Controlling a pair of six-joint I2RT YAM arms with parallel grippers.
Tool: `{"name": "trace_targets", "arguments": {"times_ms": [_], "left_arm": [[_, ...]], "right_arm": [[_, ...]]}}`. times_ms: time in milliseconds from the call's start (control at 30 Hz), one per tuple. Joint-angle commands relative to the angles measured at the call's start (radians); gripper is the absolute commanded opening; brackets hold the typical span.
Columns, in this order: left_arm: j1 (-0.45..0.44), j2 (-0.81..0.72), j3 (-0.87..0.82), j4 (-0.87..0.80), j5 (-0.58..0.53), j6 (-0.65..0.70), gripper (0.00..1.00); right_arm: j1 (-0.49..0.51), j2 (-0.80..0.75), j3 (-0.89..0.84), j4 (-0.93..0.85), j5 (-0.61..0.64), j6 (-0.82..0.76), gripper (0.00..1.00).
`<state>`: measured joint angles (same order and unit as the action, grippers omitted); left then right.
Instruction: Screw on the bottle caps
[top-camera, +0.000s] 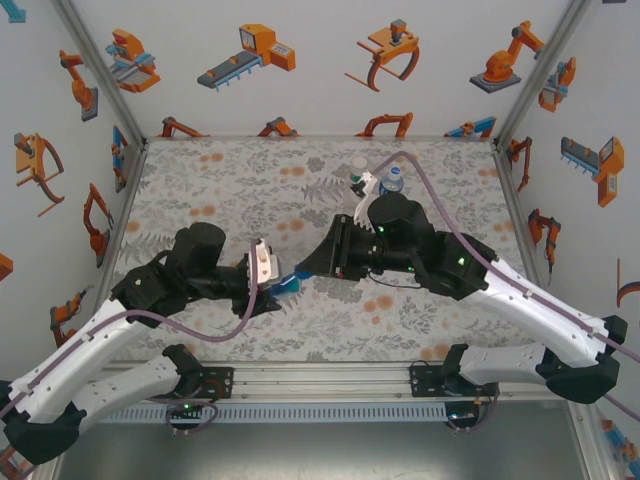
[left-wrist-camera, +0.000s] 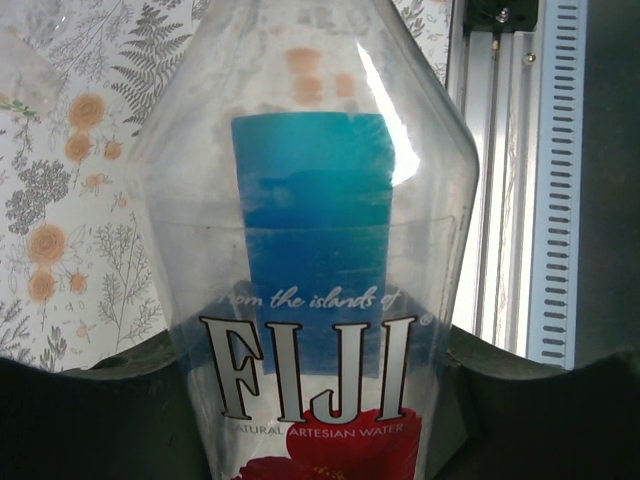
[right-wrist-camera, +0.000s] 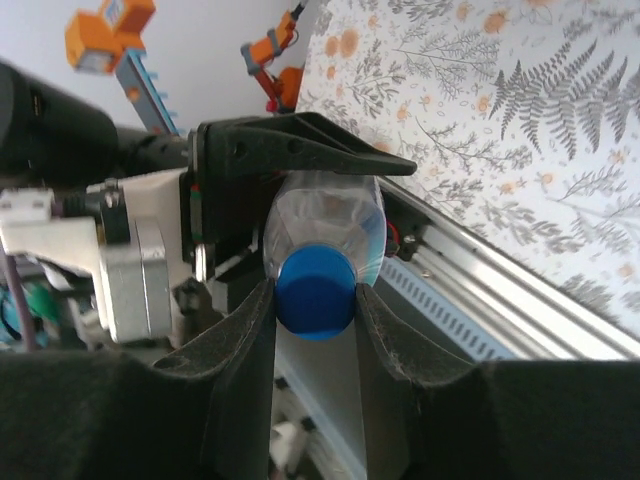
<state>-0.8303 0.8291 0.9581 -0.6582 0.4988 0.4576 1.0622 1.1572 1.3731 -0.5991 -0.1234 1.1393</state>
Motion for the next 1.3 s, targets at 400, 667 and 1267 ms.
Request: {"name": "trace_targets", "arguments": {"times_ms": [400,667,1267], "left_arm": [[-0.006,-0.023,0.001,0.075,0.051,0.005,0.04],[-0.006,-0.031,0.023,0.036,0.119,0.003,0.04],[-0.007,-0.041,0.033,-0.012,0.228,-0.033,0.04]], "right_arm": [[0.002,-0.055,0.058,0.096,-0.005,-0.527,0.58],[0.003,-0.048,0.122,0.039,-0.225,-1.199,0.59],[0.003,0.054,0.204,-0.1,-0.564,-1.681,0.51]]}}
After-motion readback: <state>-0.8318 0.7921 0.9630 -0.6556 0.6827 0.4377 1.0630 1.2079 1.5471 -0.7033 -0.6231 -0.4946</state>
